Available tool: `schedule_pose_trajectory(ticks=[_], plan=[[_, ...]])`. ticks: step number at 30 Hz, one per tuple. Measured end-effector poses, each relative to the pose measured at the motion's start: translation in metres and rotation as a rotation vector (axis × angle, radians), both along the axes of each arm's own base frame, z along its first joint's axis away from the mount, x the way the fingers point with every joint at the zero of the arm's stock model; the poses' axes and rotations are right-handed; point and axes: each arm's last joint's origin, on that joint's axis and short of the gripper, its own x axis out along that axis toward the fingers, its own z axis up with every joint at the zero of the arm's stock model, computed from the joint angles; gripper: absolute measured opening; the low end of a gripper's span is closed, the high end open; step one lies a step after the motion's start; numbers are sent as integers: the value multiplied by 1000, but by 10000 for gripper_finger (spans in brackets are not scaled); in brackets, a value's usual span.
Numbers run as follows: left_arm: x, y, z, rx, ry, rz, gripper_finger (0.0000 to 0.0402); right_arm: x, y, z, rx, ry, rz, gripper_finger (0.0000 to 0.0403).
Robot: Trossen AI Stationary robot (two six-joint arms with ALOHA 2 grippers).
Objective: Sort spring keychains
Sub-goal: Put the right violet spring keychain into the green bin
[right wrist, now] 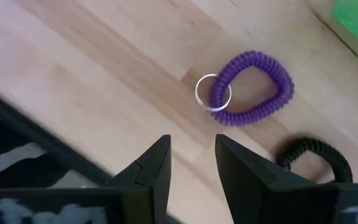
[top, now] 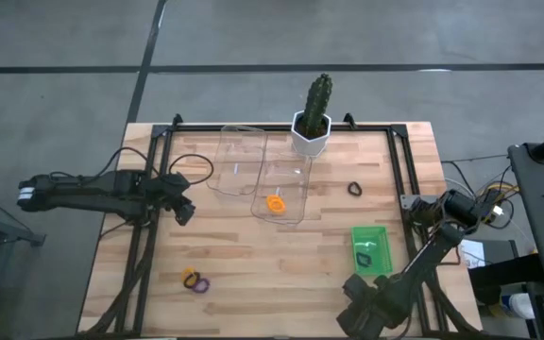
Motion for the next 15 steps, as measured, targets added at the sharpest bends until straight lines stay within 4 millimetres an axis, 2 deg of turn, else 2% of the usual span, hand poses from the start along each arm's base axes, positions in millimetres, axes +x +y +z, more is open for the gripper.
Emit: schedule_pose_trajectory(ticks=[9, 15], plan=[[-1, 0, 0, -2, 6, -3, 128, 7, 2, -25, -43, 54, -27, 118], [-1, 0, -1, -2, 14, -3, 128, 11, 4, -33, -43, 59, -31, 118]])
